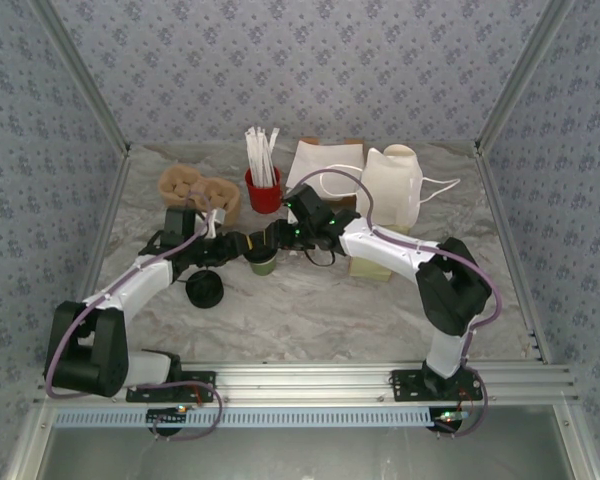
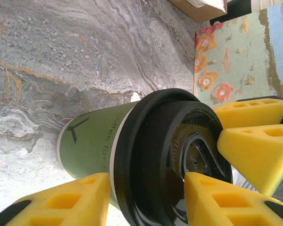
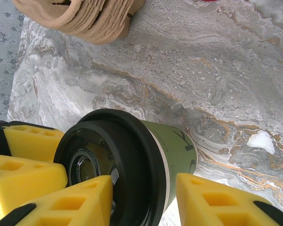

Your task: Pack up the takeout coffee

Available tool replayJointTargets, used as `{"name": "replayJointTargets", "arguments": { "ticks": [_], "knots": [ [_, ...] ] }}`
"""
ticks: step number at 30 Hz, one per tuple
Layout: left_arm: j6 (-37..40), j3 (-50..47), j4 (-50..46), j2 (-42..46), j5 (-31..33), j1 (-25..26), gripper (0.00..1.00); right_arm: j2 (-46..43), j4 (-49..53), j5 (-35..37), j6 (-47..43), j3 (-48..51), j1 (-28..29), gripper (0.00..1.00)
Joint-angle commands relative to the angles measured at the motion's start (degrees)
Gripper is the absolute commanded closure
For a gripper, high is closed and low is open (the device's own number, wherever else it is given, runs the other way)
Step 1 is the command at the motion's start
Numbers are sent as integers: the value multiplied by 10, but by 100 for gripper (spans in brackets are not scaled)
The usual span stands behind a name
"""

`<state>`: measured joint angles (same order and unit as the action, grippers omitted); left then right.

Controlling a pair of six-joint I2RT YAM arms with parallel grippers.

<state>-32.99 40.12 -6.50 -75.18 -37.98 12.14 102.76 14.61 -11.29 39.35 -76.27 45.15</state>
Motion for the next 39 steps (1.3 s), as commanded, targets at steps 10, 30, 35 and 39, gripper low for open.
{"name": "replayJointTargets", "arguments": {
  "ticks": [10,30,35,39],
  "knots": [
    [31,7,-32,-20,25,11,55,-23,-2,20,-5,61,11,59],
    [59,-16,-31,-44,54,28,55,-28,-36,29,-2,122,12,60],
    [53,-20,-22,-55,63,28,55,-26,-22,27,-12,97,11,59],
    [49,-37,-7,-69,62,26,55,-23,-20,25,-14,91,8,59]
  ]
}}
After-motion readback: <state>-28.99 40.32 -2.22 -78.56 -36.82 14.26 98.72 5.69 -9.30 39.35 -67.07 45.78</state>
